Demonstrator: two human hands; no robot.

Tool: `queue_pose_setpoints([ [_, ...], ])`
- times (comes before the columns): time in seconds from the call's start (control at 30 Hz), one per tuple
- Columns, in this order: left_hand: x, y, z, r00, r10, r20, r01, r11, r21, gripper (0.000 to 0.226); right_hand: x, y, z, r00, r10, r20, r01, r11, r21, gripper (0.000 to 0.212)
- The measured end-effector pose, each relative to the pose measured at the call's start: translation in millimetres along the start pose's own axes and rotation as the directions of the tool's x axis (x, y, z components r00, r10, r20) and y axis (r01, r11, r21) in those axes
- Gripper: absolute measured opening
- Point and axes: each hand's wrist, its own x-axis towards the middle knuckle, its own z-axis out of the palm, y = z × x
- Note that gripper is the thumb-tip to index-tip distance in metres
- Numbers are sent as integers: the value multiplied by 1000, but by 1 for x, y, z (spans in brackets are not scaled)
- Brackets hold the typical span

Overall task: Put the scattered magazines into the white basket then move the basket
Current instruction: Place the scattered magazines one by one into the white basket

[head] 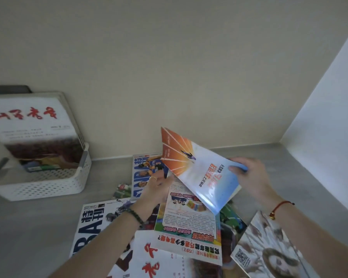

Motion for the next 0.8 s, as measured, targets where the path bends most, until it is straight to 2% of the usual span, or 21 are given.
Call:
queue_pose_setpoints([
  [0.1,-7,18,-15,998,-60,19,62,995,-78,67,4,-34,-4,997,-2,-81,16,985,173,23],
  [0.2,-19,26,-38,998,-56,30,60,987,-148,50,2,-63,5,993,117,-12,-100,894,437,24],
  [0.33,-32,40,-73,990,140,13,-122,899,-421,33,-8,-93,32,963,215,164,-270,738,618,23],
  [0.4,-38,47,-95,965,261,-4,-237,873,-427,34,-11,-105,53,938,262,227,-347,710,613,26],
  [0.47,-42,53,-118,906,423,-16,-408,861,-302,35,-17,-120,74,886,339,317,-460,732,502,29],
  [0.5,-45,56,-131,861,508,-8,-500,844,-193,37,-23,-130,83,837,380,394,-535,719,443,35],
  [0.53,-49,59,-144,807,591,9,-590,806,-54,38,-28,-139,93,776,390,495,-612,656,442,41],
  [0.57,-52,63,-160,744,667,37,-667,740,87,38,-33,-148,103,714,353,605,-684,535,495,46],
  [0.6,-55,67,-175,675,732,90,-730,646,223,38,-37,-155,111,671,245,700,-728,399,558,52],
  [0.63,-56,69,-192,605,775,181,-777,525,349,40,-41,-167,117,653,116,749,-743,289,603,47],
  [0.67,-57,72,-208,540,791,289,-805,385,451,43,-44,-177,123,654,22,756,-742,217,635,31],
  [0.7,-58,73,-224,489,785,381,-816,257,518,45,-46,-187,130,666,-38,745,-728,186,660,22],
  [0.73,-58,72,-240,461,770,441,-811,164,562,46,-46,-192,138,675,-44,737,-718,194,669,23],
  [0.8,-58,69,-271,468,777,420,-764,117,635,48,-40,-205,151,692,-4,722,-690,292,662,25],
])
